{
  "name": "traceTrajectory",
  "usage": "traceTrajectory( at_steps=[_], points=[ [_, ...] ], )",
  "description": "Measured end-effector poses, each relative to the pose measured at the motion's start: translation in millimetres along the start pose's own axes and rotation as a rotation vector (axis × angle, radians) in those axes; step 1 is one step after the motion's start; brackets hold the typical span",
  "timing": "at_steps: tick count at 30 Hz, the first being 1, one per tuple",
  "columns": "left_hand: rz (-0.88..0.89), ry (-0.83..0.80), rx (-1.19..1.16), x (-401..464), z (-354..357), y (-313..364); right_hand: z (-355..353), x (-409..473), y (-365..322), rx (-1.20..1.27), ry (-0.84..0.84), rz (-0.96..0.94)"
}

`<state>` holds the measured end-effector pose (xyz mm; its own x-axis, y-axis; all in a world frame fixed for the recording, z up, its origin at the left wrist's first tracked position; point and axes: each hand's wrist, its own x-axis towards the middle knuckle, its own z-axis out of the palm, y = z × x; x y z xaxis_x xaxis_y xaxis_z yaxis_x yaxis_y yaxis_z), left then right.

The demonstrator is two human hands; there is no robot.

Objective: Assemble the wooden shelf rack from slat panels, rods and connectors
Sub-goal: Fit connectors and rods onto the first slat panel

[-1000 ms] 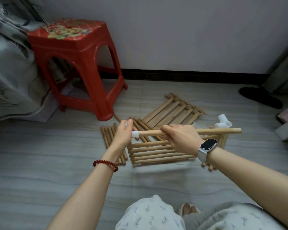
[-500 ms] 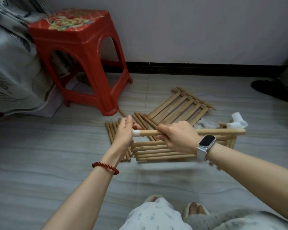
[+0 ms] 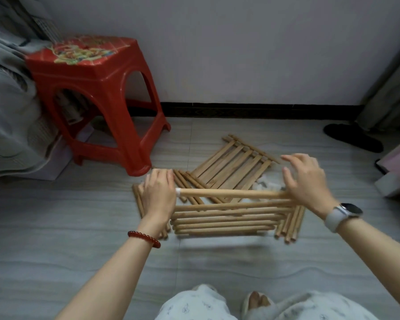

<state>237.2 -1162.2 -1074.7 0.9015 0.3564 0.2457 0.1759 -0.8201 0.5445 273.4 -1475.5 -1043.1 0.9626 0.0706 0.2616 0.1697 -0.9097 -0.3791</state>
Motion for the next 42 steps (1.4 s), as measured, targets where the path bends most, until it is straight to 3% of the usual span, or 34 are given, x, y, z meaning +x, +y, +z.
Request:
traceTrajectory(
  at_steps=[3, 5, 7, 9, 12, 21, 27, 32, 36, 42],
  points=[
    [0.347, 0.078, 0.241, -10, 1, 29, -9, 6, 39, 0.183, -0.252, 0.427],
    [0.645, -0.053, 0.236, -24, 14, 54, -6, 7, 43, 0.431, -0.391, 0.595],
    [0.83, -0.166, 0.237, -35, 29, 75, 1, 10, 38, 0.54, -0.364, 0.641],
    [0.918, -0.163, 0.232, -37, 37, 88, 4, 16, 34, 0.486, -0.311, 0.609],
    [0.97, -0.112, 0.163, -31, 41, 87, 0, 17, 35, 0.383, -0.336, 0.513],
    [1.079, -0.148, 0.068, -26, 39, 79, -28, 18, 44, 0.09, -0.823, 0.215],
    [1.045, -0.154, 0.051, -26, 39, 84, -32, 13, 26, -0.174, -0.727, 0.262],
    [1.081, -0.166, 0.066, -24, 40, 82, -41, 13, 15, -0.189, -0.821, 0.367],
    [1.071, -0.223, 0.062, -25, 42, 81, -45, 7, 12, -0.309, -0.919, 0.119],
    [1.047, -0.29, 0.045, -12, 35, 85, -60, 0, 20, -0.385, -0.862, -0.144]
  ],
)
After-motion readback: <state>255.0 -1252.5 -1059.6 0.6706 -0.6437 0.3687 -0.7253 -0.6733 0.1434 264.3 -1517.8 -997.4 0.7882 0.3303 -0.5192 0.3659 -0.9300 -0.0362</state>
